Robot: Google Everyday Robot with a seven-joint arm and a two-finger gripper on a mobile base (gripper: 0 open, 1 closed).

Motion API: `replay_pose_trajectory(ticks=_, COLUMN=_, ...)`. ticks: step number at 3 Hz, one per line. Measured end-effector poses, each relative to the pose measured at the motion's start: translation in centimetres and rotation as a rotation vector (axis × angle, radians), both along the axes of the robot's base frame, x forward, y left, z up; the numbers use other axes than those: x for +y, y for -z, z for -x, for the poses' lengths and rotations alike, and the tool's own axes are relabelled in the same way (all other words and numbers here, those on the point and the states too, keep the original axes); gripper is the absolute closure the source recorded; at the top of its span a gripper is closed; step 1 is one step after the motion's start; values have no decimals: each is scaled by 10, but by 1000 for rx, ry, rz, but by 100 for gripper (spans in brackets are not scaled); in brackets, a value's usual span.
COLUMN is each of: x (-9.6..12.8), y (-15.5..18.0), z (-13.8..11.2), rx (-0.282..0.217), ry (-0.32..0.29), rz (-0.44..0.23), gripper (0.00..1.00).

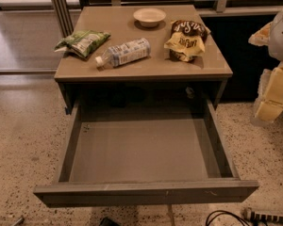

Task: Place blue plastic bottle into top drawer

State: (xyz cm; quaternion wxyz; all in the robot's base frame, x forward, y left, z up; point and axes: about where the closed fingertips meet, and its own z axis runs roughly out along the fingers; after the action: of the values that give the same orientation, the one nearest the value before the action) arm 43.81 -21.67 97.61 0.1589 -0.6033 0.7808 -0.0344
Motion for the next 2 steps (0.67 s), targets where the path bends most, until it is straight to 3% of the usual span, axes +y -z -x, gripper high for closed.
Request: replay_pose_trajectory(ticks=2, x=9, y=7, z=-6, rx=-3, ry=-15, rz=-18, gripper=0)
